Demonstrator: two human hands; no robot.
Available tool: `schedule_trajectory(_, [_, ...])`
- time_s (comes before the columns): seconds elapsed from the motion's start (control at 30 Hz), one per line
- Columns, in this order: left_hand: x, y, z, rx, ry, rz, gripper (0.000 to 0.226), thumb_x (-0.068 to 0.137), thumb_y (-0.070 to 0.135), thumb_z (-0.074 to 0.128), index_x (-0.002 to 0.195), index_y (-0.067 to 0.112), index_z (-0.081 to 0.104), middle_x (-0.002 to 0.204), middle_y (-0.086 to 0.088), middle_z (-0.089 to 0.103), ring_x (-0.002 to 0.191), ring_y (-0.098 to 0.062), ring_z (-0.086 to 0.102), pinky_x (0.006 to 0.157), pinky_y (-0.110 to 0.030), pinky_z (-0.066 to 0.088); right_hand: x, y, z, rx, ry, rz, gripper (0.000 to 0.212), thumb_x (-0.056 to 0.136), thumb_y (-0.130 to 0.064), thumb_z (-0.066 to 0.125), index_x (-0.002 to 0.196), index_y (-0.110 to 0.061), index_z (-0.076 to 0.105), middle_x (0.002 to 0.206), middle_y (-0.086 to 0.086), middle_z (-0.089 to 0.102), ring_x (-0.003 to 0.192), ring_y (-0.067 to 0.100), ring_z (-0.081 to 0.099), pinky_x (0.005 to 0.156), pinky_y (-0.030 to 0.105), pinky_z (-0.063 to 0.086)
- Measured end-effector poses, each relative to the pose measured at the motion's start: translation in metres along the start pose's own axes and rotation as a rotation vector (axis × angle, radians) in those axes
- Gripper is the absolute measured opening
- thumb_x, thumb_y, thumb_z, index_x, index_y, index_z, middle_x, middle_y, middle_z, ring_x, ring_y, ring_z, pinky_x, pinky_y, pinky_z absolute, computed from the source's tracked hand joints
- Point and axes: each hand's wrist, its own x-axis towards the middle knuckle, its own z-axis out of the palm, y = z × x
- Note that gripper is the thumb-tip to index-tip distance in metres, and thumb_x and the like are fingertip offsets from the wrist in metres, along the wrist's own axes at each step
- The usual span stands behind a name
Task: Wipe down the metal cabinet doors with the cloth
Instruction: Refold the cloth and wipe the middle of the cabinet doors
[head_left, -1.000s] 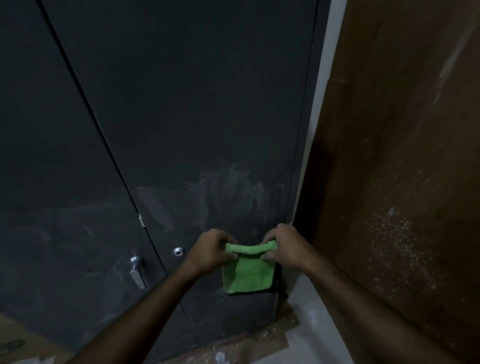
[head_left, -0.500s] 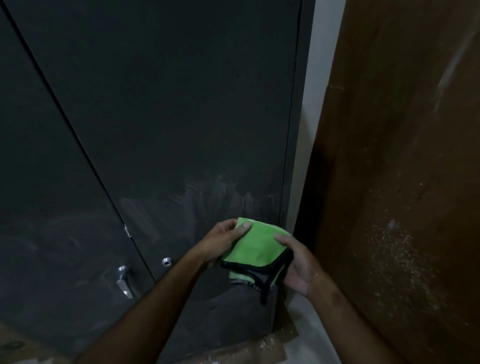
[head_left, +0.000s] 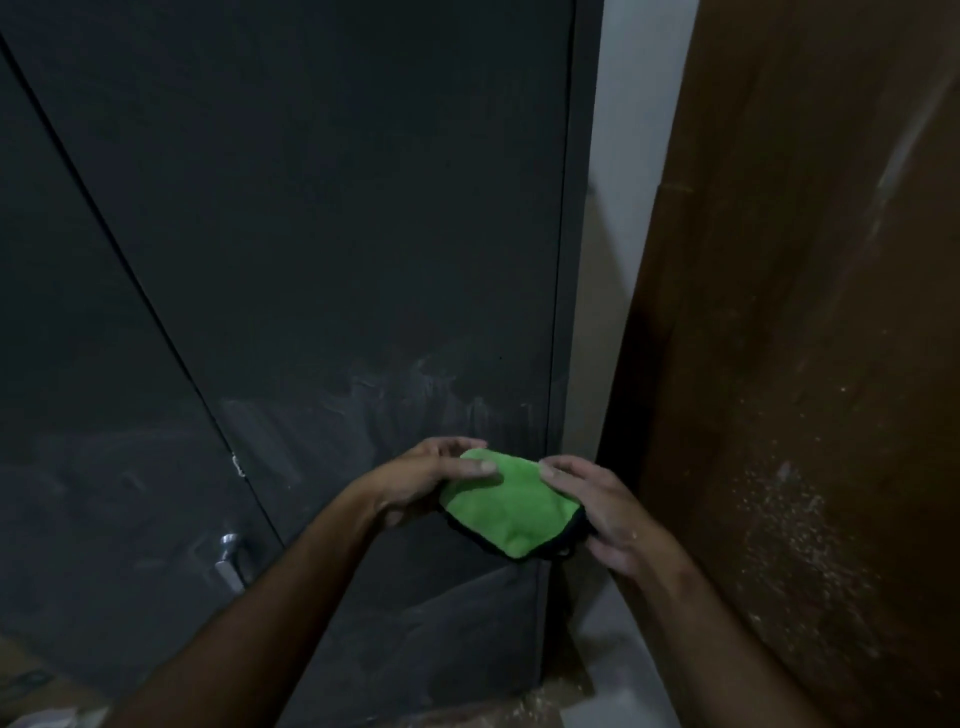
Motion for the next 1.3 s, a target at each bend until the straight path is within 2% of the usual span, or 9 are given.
schedule_trajectory(0.2, [0.012,-0.011,0.009,-0.129,0.165,0.029,0.044,0.09,0.015,0.077,0.131,0.011,0.062,0.127,-0.018,0.071,0.111,-0.033,0.071,0.097,-0.049,0.059,-0.003,0.01,-0.003,0.211,-0.02,0.198,0.052,0.093,-0.046,0.065,0.13,-0.009,0.064,0.126,0.02,0.07,0.111,0.035,0.071,0.092,0.051,0.055])
schedule_trajectory(0.33, [0.02,-0.019,0.008,-0.174,0.289,0.13,0.055,0.093,0.008,0.074,0.137,0.03,0.05,0.122,-0.018,0.068,0.098,-0.031,0.072,0.079,-0.045,0.062,0.004,0.023,-0.002,0.27,0.055,0.17,0.086,0.08,-0.007,0.08,0.15,-0.028,0.036,0.135,0.017,0.062,0.112,0.036,0.069,0.076,0.046,0.062])
schedule_trajectory(0.4, [0.018,-0.018,0.001,-0.08,0.257,0.133,0.059,0.09,-0.002,0.074,0.134,0.032,0.054,0.113,-0.019,0.069,0.089,-0.029,0.073,0.071,-0.041,0.062,0.004,0.014,-0.002,0.214,0.108,0.08,0.073,0.085,0.006,0.073,0.141,-0.028,0.043,0.125,0.017,0.065,0.101,0.029,0.072,0.068,0.036,0.062])
schedule_trajectory(0.53, [0.021,-0.015,-0.01,0.409,0.199,0.111,0.043,0.083,0.001,0.084,0.121,0.018,0.073,0.116,-0.011,0.073,0.095,-0.018,0.074,0.082,-0.037,0.063,0.003,-0.006,-0.002,-0.292,0.063,-0.1,0.026,0.1,-0.01,0.063,0.121,-0.025,0.065,0.129,0.01,0.066,0.101,0.016,0.07,0.085,0.031,0.06])
schedule_trajectory(0.67, [0.019,0.006,-0.006,1.104,0.192,0.158,0.044,0.081,0.028,0.087,0.122,0.017,0.073,0.106,0.001,0.073,0.093,-0.014,0.071,0.08,-0.034,0.061,0.001,-0.026,0.004,-1.077,-0.044,-0.086,0.056,0.072,-0.047,0.09,0.117,-0.031,0.061,0.107,-0.018,0.056,0.111,0.01,0.054,0.097,0.034,0.049])
schedule_trajectory(0.8, [0.018,0.023,-0.006,1.512,0.153,0.261,0.032,0.088,0.054,0.071,0.103,0.026,0.071,0.103,0.003,0.054,0.096,-0.017,0.05,0.085,-0.042,0.051,0.007,-0.041,0.015,-1.488,-0.012,-0.098,0.054,0.066,-0.073,0.079,0.097,-0.031,0.063,0.112,-0.003,0.046,0.124,0.027,0.038,0.104,0.053,0.039])
schedule_trajectory(0.93, [0.017,0.037,-0.004,1.265,-0.059,0.372,0.022,0.09,0.045,0.075,0.107,0.03,0.072,0.105,0.007,0.051,0.098,-0.014,0.057,0.09,-0.041,0.052,0.021,-0.033,0.03,-1.213,-0.167,-0.12,0.057,0.069,-0.069,0.08,0.093,-0.02,0.062,0.09,-0.004,0.062,0.084,0.014,0.061,0.062,0.031,0.043])
schedule_trajectory(1.1, [0.013,0.049,-0.021,1.351,0.125,0.604,0.038,0.087,0.057,0.074,0.117,0.034,0.07,0.109,0.012,0.063,0.103,-0.011,0.057,0.094,-0.038,0.046,0.038,-0.001,0.029,-0.762,-0.021,-0.335,0.024,0.089,-0.032,0.077,0.1,-0.025,0.057,0.087,-0.003,0.065,0.073,0.006,0.061,0.06,0.022,0.046])
schedule_trajectory(1.3, [-0.023,0.049,-0.067,1.33,0.512,0.804,0.032,0.095,0.047,0.066,0.118,0.025,0.07,0.112,0.004,0.06,0.102,-0.018,0.056,0.094,-0.04,0.047,0.054,0.01,0.036,-0.459,0.512,-0.478,0.02,0.091,-0.026,0.073,0.102,-0.016,0.059,0.09,0.005,0.064,0.076,0.015,0.061,0.065,0.03,0.045])
